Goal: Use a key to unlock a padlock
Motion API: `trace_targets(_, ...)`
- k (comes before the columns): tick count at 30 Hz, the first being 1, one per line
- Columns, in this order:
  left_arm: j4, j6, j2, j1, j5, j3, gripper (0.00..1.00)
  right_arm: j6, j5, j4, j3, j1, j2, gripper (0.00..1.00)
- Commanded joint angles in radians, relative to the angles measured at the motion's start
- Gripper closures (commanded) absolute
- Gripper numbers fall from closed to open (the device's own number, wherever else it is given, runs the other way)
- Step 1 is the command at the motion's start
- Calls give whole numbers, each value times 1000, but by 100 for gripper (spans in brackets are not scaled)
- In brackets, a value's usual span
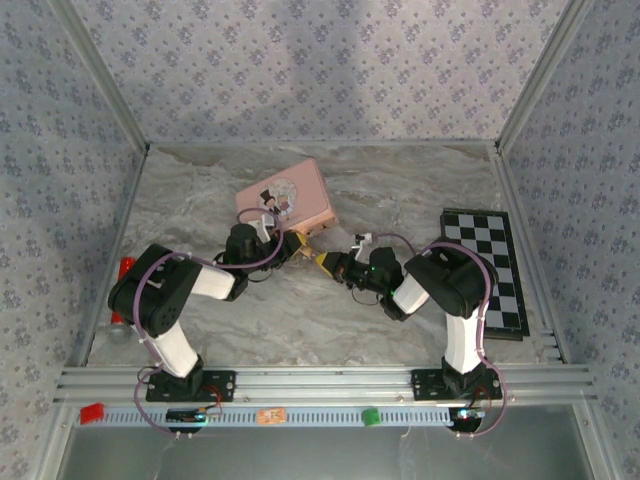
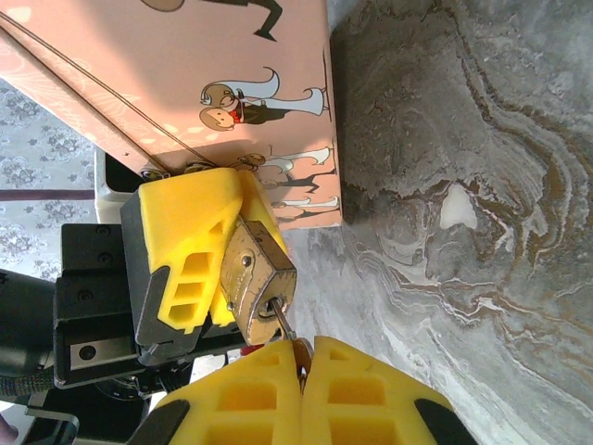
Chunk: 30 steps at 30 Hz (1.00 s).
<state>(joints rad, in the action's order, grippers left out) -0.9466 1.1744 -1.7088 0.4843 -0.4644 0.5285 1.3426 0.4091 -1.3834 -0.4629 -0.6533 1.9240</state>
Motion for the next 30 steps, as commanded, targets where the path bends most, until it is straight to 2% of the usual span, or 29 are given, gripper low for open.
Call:
trace_targets(1,7,120,9,-6,-74,-13,92,-20,0,-12,-17,5,-20,100)
trace_targets(30,2,130,17,-5,-74,-17,92,-27,2,-12,-36,-9,-32,100)
